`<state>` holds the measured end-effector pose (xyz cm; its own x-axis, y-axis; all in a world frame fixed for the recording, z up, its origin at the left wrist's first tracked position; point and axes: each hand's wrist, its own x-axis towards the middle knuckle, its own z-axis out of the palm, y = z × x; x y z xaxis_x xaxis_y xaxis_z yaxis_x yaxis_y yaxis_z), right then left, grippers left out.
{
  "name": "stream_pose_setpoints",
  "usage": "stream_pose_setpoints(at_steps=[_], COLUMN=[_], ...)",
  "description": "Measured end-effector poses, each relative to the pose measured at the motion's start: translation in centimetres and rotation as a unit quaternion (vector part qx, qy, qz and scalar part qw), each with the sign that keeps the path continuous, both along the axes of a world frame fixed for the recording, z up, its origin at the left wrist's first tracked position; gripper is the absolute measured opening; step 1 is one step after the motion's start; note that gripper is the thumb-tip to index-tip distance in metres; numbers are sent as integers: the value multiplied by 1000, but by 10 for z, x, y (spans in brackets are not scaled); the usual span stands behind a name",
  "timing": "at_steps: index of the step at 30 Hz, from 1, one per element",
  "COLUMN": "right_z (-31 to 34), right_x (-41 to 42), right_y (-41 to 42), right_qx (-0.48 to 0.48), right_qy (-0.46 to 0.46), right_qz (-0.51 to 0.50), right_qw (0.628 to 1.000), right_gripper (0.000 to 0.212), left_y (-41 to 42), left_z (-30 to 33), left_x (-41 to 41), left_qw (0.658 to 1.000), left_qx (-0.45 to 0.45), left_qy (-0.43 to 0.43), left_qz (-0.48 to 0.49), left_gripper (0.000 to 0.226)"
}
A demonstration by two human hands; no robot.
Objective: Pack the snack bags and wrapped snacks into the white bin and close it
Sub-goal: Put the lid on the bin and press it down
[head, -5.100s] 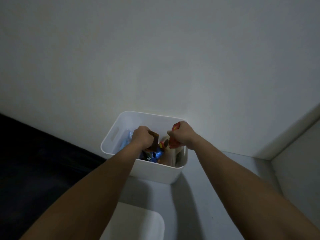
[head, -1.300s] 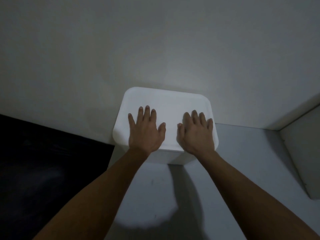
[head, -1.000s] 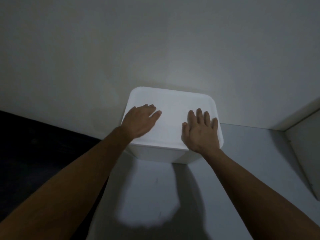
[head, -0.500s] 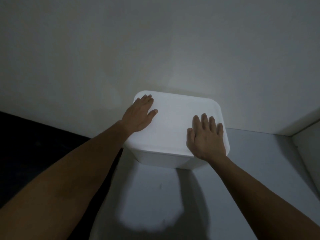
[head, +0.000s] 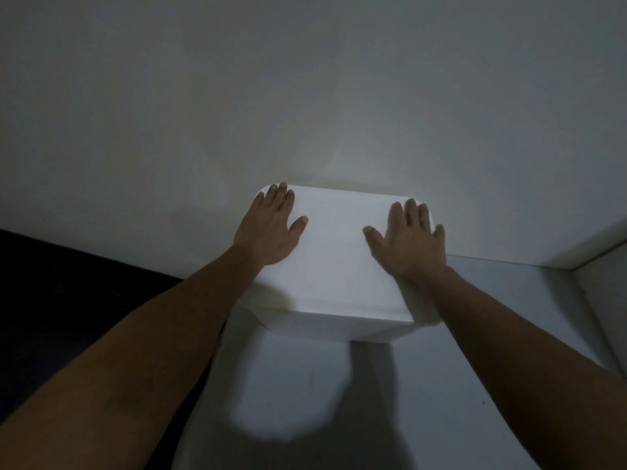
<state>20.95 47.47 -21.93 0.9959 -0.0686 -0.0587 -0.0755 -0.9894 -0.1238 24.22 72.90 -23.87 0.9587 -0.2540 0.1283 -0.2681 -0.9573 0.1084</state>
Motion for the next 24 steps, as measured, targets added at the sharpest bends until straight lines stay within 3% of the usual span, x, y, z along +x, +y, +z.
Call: stream_pose_setpoints(at_steps=[4, 8, 10, 14, 18, 22, 24], right_z=[-1, 15, 22, 25, 29, 28, 31], right_x=[-2, -4, -12, -29, -33, -37, -40], right_y=[-1, -13, -20, -35, -38, -33, -29], right_qx=[7, 32, 35, 18, 21, 18, -5], right_qy=[-14, 62, 126, 234, 259, 240, 224], right_qz=[4, 54, 89, 152, 180, 146, 149], right_qw=[1000, 996, 987, 960, 949, 959, 963], right_gripper=[89, 109, 125, 152, 154, 153, 141], left_y=[0, -5, -14, -28, -29, -35, -38], left_z=[-4, 5, 15, 28, 34, 36, 39], left_x=[2, -3, -13, -46, -52, -57, -63], left_qw=[1000, 1000, 997, 965, 955, 957, 959], left_qx=[1, 14, 23, 42, 63, 50, 46], left_qy=[-1, 15, 71, 253, 286, 282, 279], left_qz=[2, 19, 23, -51, -55, -39, -33], left_gripper=[67, 66, 70, 126, 146, 141, 134])
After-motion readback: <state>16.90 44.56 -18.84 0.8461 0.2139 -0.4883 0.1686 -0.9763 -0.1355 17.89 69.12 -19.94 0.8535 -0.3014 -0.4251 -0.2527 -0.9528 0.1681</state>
